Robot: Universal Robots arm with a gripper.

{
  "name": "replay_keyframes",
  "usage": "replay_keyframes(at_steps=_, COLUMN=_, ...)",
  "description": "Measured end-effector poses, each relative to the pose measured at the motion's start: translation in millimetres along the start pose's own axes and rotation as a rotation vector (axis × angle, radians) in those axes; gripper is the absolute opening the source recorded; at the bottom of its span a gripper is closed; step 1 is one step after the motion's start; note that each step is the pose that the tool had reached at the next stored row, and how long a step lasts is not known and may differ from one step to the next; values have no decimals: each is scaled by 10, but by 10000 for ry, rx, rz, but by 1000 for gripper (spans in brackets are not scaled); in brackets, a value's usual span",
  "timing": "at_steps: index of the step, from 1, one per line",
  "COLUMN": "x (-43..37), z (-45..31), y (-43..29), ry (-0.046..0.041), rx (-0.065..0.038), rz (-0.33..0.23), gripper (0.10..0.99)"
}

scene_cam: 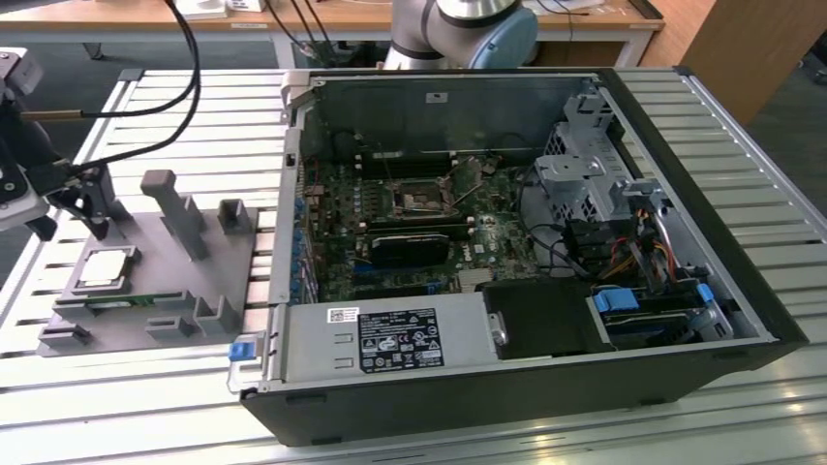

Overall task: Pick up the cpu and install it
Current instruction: 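Pick up the cpu and move it towards the insertion slot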

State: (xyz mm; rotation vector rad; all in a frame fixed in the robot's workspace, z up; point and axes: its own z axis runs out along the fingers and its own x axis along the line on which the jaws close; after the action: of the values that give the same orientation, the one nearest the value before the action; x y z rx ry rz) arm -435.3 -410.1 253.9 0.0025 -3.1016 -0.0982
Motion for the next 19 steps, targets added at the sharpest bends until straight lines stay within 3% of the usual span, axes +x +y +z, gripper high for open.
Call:
replay_keyframes(at_steps=8, x=-5, z=99, y=-34, ry=-9, rx=-1, rz=-2, gripper=588)
replay_keyframes(at_steps=10, x=-5, z=131, y=-39, ry=-11, rx=-2, rz=-1, gripper=600)
replay_keyframes(at_steps=11, x=-6, z=148, y=-40, ry=-12, rx=-1, rz=-1, gripper=659)
replay_keyframes(at_steps=15, x=-2, z=218, y=-46, ry=-30, rx=-1, rz=-5, gripper=659)
replay_keyframes(at_steps=19, x=25, z=254, y=-48, ry=-141, rx=-22, rz=-10, gripper=659)
